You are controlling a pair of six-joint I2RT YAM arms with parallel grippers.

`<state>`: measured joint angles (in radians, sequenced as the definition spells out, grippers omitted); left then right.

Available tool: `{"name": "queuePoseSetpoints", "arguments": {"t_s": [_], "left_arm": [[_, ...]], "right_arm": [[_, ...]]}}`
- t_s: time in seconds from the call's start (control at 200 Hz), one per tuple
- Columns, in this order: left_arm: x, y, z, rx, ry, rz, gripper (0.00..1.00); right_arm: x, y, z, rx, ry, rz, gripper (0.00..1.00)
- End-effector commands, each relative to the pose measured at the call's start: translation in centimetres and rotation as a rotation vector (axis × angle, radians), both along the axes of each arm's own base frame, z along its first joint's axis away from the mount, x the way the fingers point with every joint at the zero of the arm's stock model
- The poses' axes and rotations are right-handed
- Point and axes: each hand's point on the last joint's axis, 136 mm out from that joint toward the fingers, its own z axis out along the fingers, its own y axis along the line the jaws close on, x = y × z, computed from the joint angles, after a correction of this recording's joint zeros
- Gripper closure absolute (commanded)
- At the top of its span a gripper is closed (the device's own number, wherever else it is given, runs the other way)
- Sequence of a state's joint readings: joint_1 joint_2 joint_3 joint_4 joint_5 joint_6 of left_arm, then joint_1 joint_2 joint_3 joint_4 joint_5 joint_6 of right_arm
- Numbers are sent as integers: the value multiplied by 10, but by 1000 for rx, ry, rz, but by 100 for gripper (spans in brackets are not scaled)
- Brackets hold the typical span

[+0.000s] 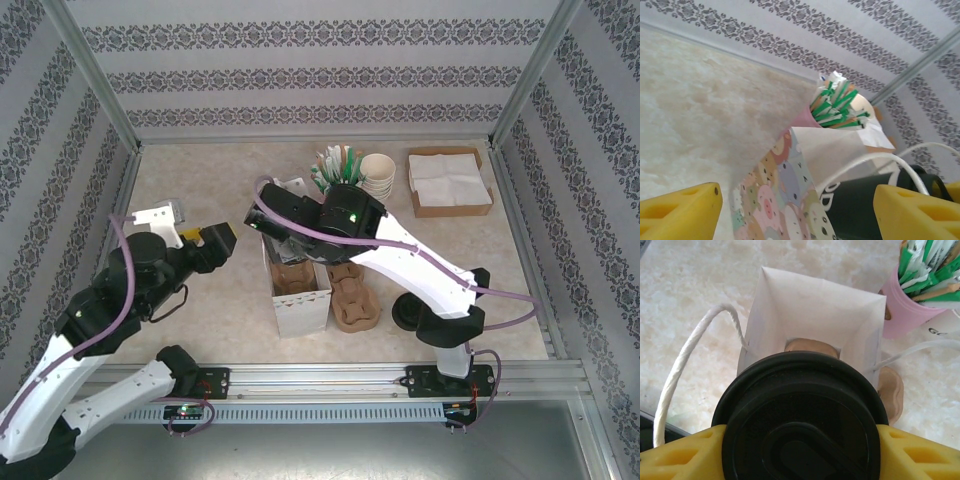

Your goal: Pack the takeout coffee

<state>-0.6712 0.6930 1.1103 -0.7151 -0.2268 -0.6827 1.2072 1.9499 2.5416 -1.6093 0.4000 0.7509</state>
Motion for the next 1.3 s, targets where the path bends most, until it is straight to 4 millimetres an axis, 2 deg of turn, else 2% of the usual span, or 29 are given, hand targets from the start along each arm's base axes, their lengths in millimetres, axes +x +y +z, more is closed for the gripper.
{"name": "queuePoseSetpoints", "arguments": {"t_s": [0.0, 0.185, 0.325, 0.39, 0.6, 0.744, 0.939, 1.109, 1.294], "left_arm": [[20, 4, -9, 53, -5, 59, 21], [48, 16, -22, -76, 41, 101, 23], [77, 21, -42, -278, 105, 72, 26], [90, 22, -52, -316, 129, 65, 26], [119, 22, -79, -285, 160, 68, 27], [134, 29, -105, -221, 169, 98, 27], [153, 26, -138, -178, 203, 82, 28], [163, 13, -162, -198, 234, 14, 30], [170, 8, -181, -203, 246, -11, 30]], "right_arm": [[-5, -15, -7, -42, 61, -28, 36], [-4, -17, -20, -81, 100, -46, 36], [-3, -22, -28, -115, 124, -64, 36], [-2, -23, -32, -120, 135, -70, 36], [-3, -22, -44, -130, 186, -76, 37], [-9, -23, -54, -148, 244, -80, 37], [-14, -24, -65, -168, 286, -84, 38], [-17, -21, -70, -176, 313, -80, 38], [-18, -18, -78, -184, 346, -79, 38]]}}
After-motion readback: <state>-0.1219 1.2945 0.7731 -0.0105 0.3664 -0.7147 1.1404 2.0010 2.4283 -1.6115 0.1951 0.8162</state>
